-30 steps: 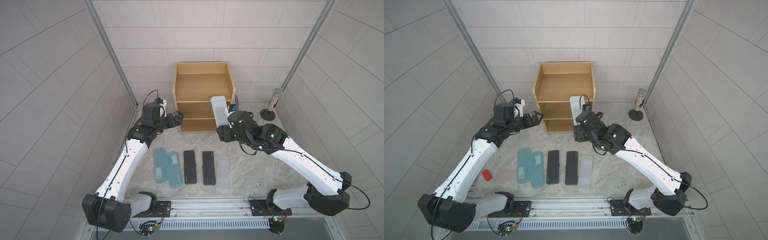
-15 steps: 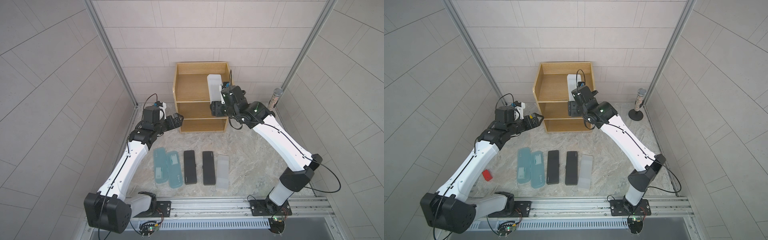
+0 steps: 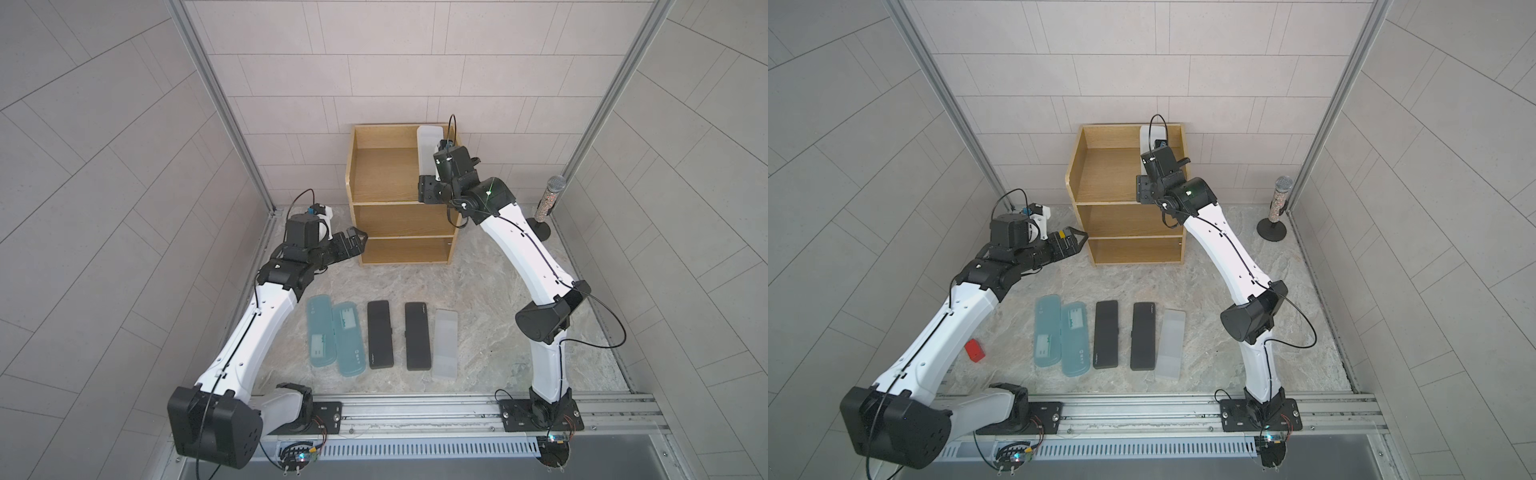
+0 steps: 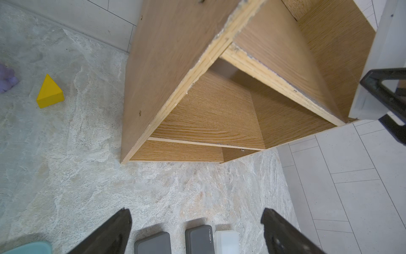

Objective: Place the pencil cases on the shelf according to color
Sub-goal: Place the pencil case on the shelf, then pick up the pencil case from the center of the board.

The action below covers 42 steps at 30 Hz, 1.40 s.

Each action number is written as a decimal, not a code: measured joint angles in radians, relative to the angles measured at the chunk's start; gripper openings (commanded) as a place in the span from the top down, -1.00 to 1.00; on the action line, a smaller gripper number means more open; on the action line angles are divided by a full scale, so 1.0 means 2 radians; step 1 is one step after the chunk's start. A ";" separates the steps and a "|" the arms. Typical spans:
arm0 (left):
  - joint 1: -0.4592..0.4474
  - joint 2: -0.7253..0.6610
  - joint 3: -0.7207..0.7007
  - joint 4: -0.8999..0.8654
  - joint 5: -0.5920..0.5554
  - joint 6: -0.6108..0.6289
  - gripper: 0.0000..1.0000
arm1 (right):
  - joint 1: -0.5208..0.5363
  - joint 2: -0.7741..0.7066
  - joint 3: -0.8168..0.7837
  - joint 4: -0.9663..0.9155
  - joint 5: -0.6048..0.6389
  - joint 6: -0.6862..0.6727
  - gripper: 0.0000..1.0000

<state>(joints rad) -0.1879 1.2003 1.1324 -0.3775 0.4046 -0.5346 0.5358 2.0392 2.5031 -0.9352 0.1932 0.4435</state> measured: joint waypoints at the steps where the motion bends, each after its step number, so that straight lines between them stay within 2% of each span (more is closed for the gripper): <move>1: 0.000 0.000 0.000 0.000 0.000 0.000 -0.99 | -0.004 0.005 0.009 -0.006 0.001 0.000 -0.02; 8: 0.000 0.000 0.000 0.000 0.004 0.000 -0.99 | -0.014 0.014 0.020 -0.037 0.007 -0.001 -0.15; 15: 0.000 0.000 -0.001 0.001 0.010 0.000 -0.99 | -0.014 0.015 0.021 -0.043 0.008 -0.008 -0.70; 24: 0.000 0.000 -0.007 0.004 0.012 0.000 -0.99 | -0.013 0.015 0.022 -0.037 -0.001 -0.012 -0.93; 31: 0.000 0.000 -0.007 0.004 0.010 0.001 -0.99 | -0.018 0.009 0.019 -0.007 -0.014 -0.027 -0.93; 35: 0.000 0.000 -0.008 0.004 0.007 0.005 -0.99 | -0.020 -0.029 -0.021 0.018 -0.031 -0.036 -0.88; 40: 0.000 -0.001 -0.008 0.002 -0.006 0.015 -0.99 | -0.015 -0.121 -0.130 0.061 -0.058 -0.039 -0.68; 42: 0.000 -0.004 -0.008 -0.003 -0.013 0.019 -0.99 | -0.009 -0.166 -0.192 0.087 -0.070 -0.038 -0.47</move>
<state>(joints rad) -0.1879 1.1927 1.1172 -0.3828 0.3794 -0.4973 0.5179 1.7077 2.1197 -0.7612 0.0540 0.3668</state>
